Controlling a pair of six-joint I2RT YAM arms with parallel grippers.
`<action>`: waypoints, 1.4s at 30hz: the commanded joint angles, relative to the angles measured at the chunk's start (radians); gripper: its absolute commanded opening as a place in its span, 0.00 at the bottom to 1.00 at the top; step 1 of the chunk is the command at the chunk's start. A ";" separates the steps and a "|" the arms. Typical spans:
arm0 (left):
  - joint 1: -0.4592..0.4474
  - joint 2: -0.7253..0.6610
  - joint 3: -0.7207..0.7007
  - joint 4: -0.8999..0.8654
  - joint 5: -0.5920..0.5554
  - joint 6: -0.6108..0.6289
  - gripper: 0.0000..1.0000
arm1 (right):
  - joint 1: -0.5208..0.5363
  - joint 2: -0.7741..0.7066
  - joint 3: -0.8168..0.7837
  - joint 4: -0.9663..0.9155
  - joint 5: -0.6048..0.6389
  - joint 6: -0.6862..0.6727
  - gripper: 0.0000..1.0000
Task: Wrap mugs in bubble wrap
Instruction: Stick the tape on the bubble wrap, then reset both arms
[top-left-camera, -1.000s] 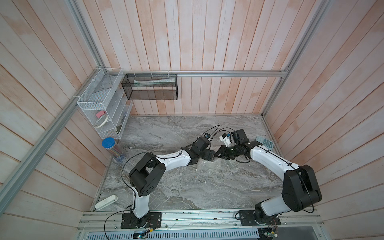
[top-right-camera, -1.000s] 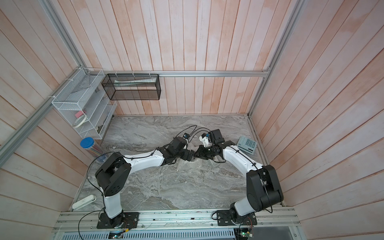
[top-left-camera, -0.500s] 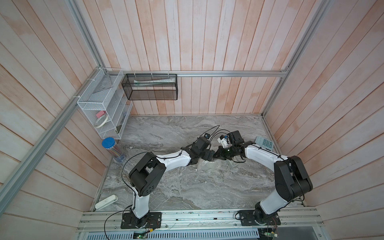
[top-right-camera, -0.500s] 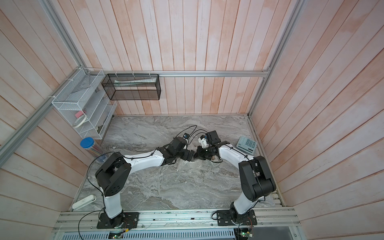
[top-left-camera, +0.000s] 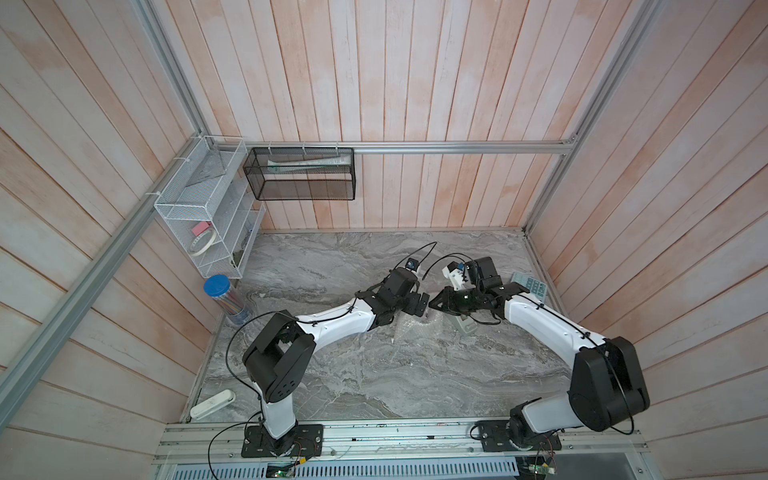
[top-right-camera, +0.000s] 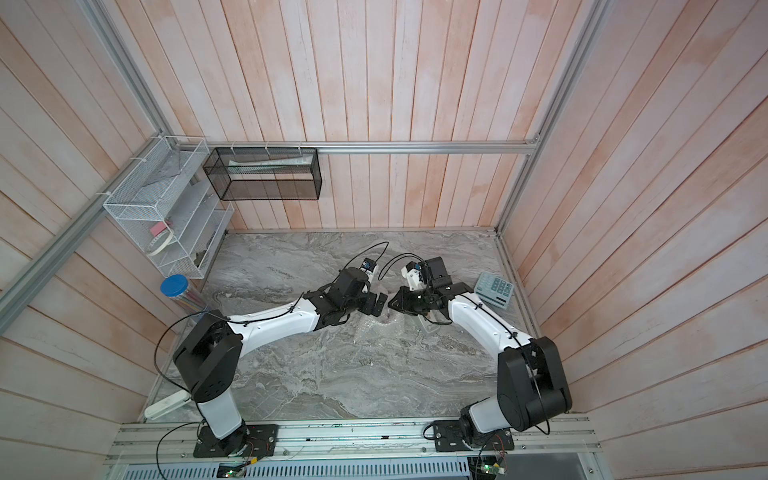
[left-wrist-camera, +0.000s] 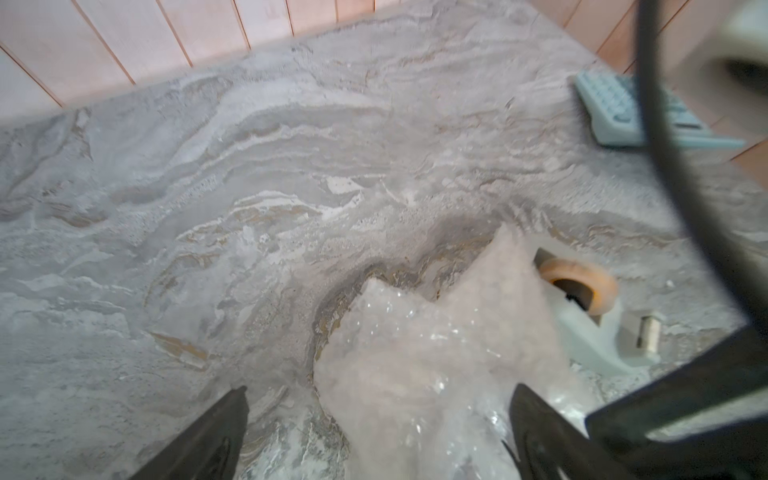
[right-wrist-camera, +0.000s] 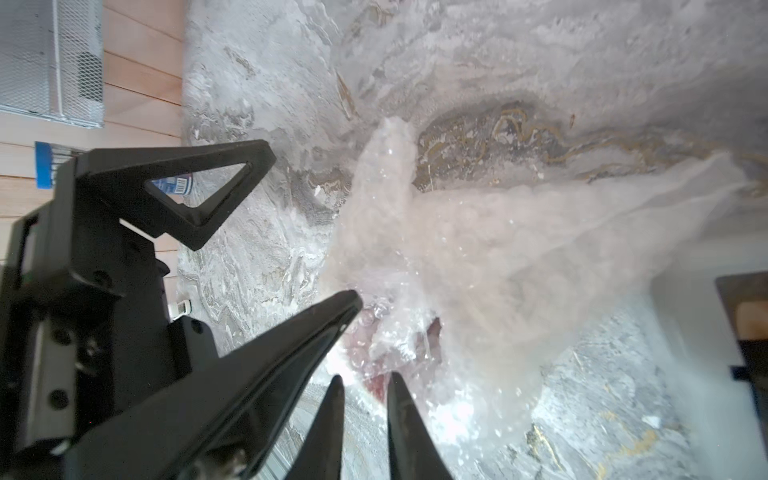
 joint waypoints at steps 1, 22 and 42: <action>0.000 -0.052 -0.001 -0.005 -0.022 0.010 1.00 | -0.061 -0.031 -0.003 -0.048 0.018 -0.014 0.23; 0.513 -0.510 -0.590 0.295 -0.052 0.049 1.00 | -0.313 -0.219 -0.379 0.630 0.551 -0.280 0.98; 0.746 -0.363 -0.870 0.908 0.030 0.084 1.00 | -0.414 -0.024 -0.731 1.506 0.609 -0.390 0.98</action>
